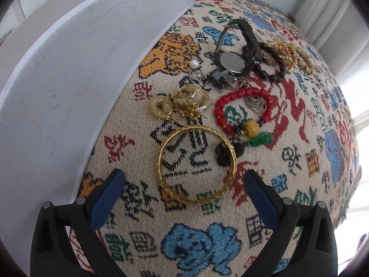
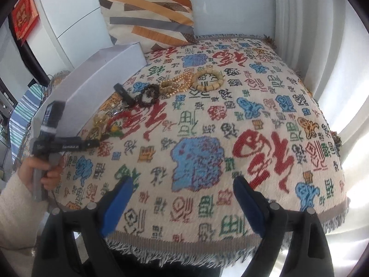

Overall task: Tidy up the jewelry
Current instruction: 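Grasp the gold bangle with the left tool while the right grasps the beige bead bracelet, then carry both pieces into the white box and open both tools, then withdraw both tools from the box back over the jewelry pile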

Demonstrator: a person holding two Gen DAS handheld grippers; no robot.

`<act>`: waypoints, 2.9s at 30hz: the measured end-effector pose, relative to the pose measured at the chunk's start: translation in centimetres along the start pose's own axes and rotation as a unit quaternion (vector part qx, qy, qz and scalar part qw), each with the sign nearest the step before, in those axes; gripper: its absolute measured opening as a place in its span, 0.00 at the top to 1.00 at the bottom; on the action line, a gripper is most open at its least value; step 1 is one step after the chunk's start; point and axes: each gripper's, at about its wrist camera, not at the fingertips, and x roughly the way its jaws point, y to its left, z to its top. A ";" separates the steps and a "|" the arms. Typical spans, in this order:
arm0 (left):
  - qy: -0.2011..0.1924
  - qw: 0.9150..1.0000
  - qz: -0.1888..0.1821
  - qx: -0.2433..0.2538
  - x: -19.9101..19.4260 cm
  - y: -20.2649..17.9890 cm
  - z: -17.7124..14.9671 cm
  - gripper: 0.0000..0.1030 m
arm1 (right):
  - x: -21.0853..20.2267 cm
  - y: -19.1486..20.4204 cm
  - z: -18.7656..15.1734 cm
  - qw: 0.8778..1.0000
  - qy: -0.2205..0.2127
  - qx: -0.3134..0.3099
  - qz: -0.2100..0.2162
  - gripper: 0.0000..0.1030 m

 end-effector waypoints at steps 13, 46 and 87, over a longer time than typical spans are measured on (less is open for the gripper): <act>-0.027 0.995 0.039 0.082 0.5 -1.7 0.8 0.15 | 13.5 -8.2 15.0 0.986 0.091 0.129 0.050 0.22; -0.095 0.991 -0.002 -0.090 -20.5 5.8 0.7 0.32 | 4.6 8.1 22.6 0.990 -0.012 -0.138 0.009 0.86; -0.137 0.966 0.108 -0.194 -16.2 16.6 1.2 0.08 | 11.9 33.7 17.8 0.961 -0.017 -0.257 0.100 0.33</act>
